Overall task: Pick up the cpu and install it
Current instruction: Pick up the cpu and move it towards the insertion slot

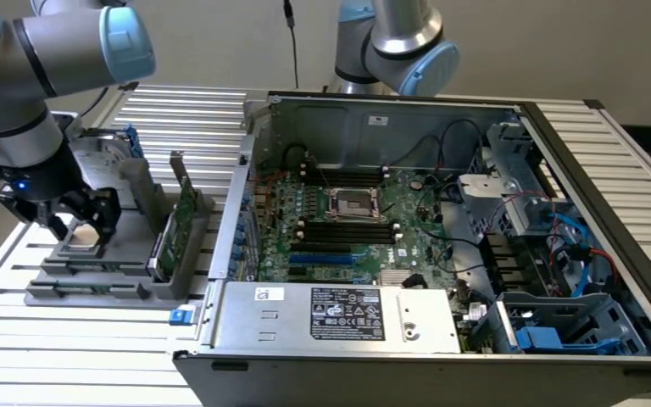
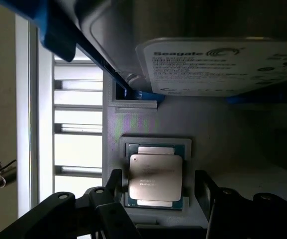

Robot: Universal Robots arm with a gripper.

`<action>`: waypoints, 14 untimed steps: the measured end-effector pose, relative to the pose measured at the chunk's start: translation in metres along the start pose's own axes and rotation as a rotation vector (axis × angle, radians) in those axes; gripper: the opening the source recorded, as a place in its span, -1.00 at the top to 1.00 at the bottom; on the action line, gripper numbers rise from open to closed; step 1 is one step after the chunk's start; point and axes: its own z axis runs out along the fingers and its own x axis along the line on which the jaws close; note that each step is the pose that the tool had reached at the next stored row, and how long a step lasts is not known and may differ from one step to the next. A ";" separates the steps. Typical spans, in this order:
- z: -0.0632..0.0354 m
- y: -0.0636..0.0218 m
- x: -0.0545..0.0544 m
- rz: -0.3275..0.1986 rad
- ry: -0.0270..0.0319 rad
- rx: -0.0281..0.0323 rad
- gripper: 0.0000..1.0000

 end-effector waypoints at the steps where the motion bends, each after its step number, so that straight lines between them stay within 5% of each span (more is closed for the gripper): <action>1: 0.0006 0.0001 0.000 0.000 -0.0001 0.0000 -0.39; 14: 0.0037 0.0003 0.001 0.001 0.0000 0.0000 -0.39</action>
